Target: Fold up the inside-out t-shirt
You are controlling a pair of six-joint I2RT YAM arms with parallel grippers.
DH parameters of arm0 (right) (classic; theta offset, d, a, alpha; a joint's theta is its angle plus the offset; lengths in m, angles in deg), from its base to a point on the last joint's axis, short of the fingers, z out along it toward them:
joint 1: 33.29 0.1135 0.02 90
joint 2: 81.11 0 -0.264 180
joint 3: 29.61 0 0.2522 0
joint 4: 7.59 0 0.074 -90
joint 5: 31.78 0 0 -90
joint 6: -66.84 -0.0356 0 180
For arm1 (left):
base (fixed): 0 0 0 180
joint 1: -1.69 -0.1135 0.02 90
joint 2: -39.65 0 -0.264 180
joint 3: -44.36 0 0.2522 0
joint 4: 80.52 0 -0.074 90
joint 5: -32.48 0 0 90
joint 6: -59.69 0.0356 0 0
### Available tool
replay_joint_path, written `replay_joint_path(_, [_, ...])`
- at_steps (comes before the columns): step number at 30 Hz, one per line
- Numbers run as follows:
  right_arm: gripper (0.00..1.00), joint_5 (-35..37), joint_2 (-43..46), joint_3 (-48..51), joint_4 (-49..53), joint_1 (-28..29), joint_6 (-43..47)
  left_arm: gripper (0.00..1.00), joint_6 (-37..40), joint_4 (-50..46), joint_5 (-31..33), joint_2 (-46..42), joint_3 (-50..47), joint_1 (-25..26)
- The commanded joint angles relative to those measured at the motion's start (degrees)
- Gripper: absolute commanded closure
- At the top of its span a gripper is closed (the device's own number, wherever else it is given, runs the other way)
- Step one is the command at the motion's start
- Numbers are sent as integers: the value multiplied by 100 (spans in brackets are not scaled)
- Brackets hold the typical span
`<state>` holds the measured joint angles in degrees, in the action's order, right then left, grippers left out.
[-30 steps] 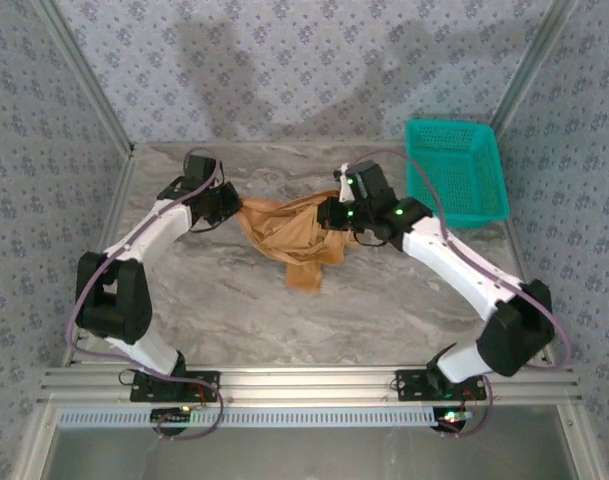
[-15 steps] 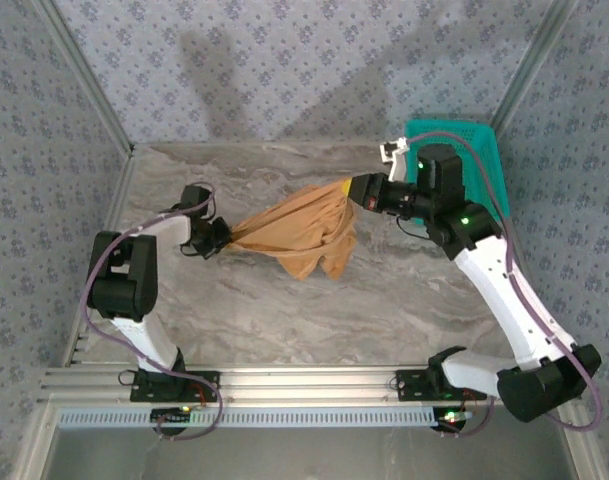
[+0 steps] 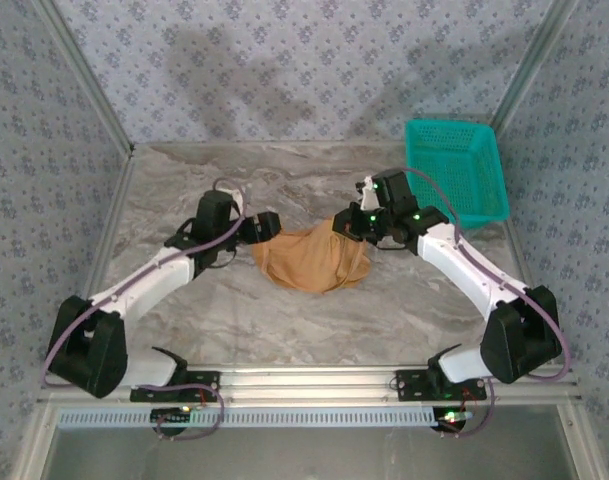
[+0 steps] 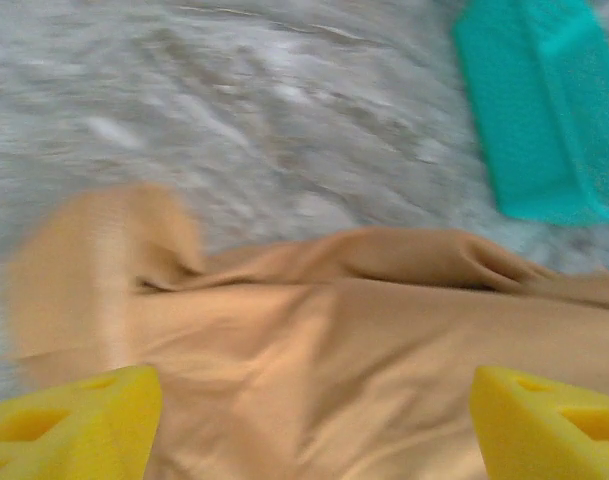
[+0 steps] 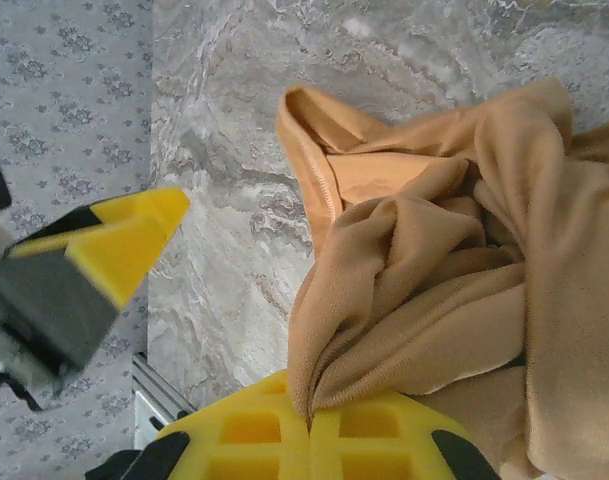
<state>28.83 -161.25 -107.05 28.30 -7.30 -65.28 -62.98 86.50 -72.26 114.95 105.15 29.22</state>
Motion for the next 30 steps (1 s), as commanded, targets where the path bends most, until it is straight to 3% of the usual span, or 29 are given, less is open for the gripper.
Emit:
replay_joint_path(1, [100, 91, 6, -208, 72, 46, -82, 17, 365, 1307, -676, 108, -487, 215])
replay_joint_path(7, [100, 83, 16, -172, 92, 46, -165, 15, 488, 2079, -737, 654, -390, 1109])
replay_joint_path(12, [100, 78, 62, -171, 191, -21, -164, 9, 310, 2771, -722, 1148, -230, 1492])
replay_joint_path(17, [100, 53, 95, -148, 222, -47, -168, 12, 318, 2655, -525, 1649, 254, 1676])
replay_joint_path(18, [100, 37, 101, -147, 243, -56, -164, 17, 313, 2566, -435, 1707, 347, 1663])
replay_joint_path(19, [100, 22, 109, -150, 272, -71, -148, 30, 322, 2418, -377, 1753, 456, 1636])
replay_joint_path(20, [100, 28, 117, -149, 343, -89, -118, 50, 318, 2247, -348, 1783, 551, 1601])
replay_joint_path(21, [100, 37, 143, -136, 411, -110, -68, 79, 297, 2048, -322, 1794, 655, 1568])
replay_joint_path(22, [100, 57, 170, -128, 506, -160, -6, 100, 289, 1869, -313, 1765, 745, 1550])
replay_joint_path(24, [96, 109, 209, -118, 749, -294, 125, 100, 289, 1653, -291, 1642, 793, 1536])
replay_joint_path(27, [58, 413, 304, -48, 1190, -548, 385, 100, 261, 1605, -279, 1346, 684, 1528])
replay_joint_path(28, [49, 539, 359, 34, 1206, -612, 452, 100, 269, 1604, -272, 1240, 640, 1526])
replay_joint_path(30, [45, 665, 440, 217, 1346, -699, 507, 100, 274, 1546, -226, 1077, 598, 1527])
